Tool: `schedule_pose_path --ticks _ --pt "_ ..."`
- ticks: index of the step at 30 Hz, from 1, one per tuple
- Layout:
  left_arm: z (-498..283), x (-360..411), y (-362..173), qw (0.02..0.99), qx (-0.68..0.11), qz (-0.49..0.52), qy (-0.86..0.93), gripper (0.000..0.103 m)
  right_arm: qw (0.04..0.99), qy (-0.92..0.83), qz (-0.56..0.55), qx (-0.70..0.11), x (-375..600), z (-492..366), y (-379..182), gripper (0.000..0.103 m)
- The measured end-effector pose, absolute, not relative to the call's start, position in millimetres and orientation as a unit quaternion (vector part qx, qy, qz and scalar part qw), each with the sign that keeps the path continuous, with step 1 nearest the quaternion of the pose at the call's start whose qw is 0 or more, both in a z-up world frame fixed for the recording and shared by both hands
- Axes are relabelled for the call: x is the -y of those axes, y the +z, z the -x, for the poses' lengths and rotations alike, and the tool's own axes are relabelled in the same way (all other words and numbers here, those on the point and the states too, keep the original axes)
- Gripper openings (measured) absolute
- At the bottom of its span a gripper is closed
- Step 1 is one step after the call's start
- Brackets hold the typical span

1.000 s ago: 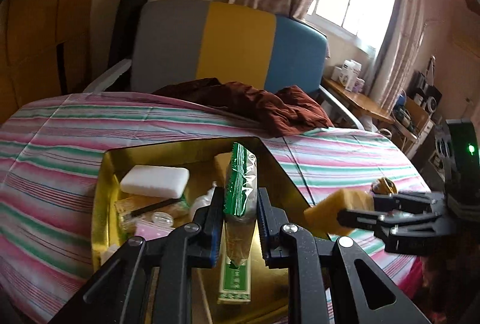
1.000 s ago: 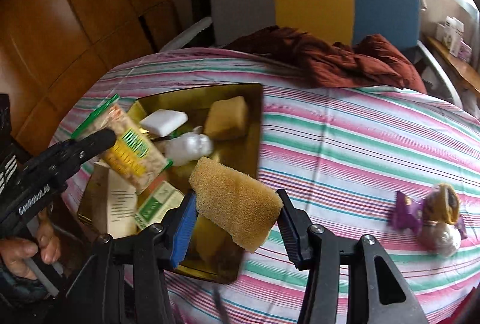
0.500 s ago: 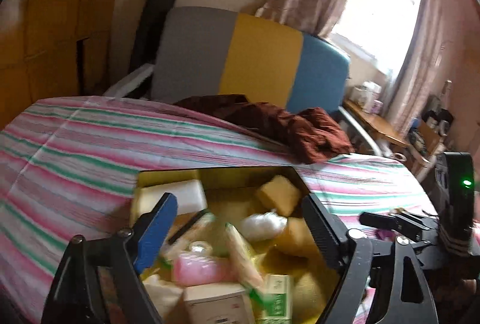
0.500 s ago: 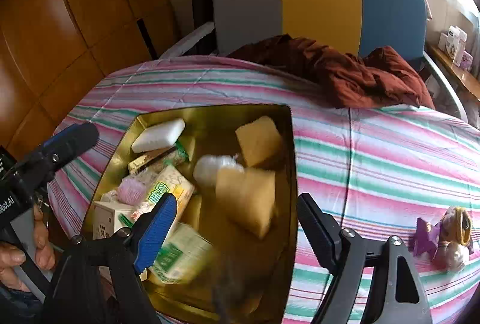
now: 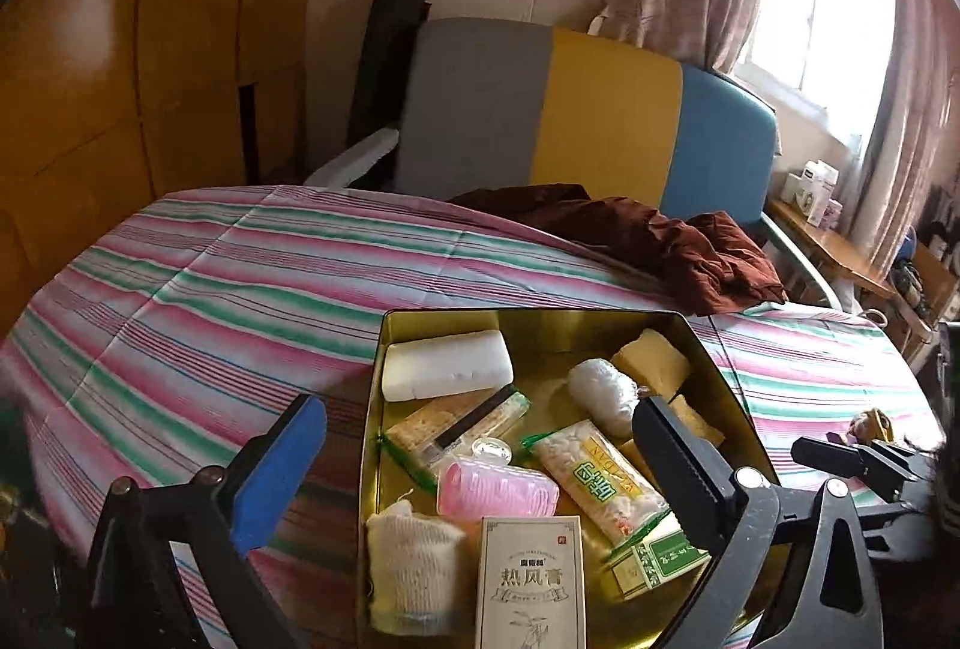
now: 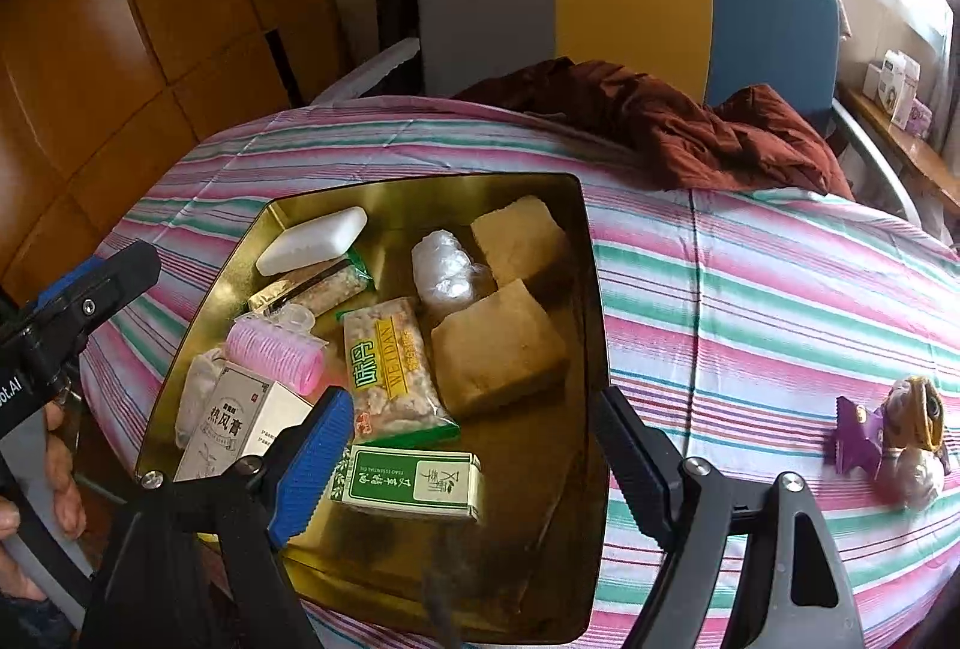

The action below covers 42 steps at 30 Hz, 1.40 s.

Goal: Organize objects
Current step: 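Move both open tools from the gold tray toward the remaining items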

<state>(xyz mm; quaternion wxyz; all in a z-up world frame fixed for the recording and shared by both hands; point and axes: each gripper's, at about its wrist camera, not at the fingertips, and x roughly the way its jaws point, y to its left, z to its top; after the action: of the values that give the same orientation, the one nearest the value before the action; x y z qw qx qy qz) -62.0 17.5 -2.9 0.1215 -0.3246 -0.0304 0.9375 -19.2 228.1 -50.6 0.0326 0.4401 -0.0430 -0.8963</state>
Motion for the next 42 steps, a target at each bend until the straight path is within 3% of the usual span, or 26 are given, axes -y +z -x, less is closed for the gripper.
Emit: schedule_pose_path --ticks 18,42 --pt "30 -33 4 0.141 0.01 0.316 0.938 0.103 0.004 -0.915 -0.401 0.031 -227 1 -41 0.084" --pt "13 -74 -3 0.187 -0.05 0.32 0.927 0.103 -0.063 -0.909 -0.403 0.082 -294 -16 -47 0.084"
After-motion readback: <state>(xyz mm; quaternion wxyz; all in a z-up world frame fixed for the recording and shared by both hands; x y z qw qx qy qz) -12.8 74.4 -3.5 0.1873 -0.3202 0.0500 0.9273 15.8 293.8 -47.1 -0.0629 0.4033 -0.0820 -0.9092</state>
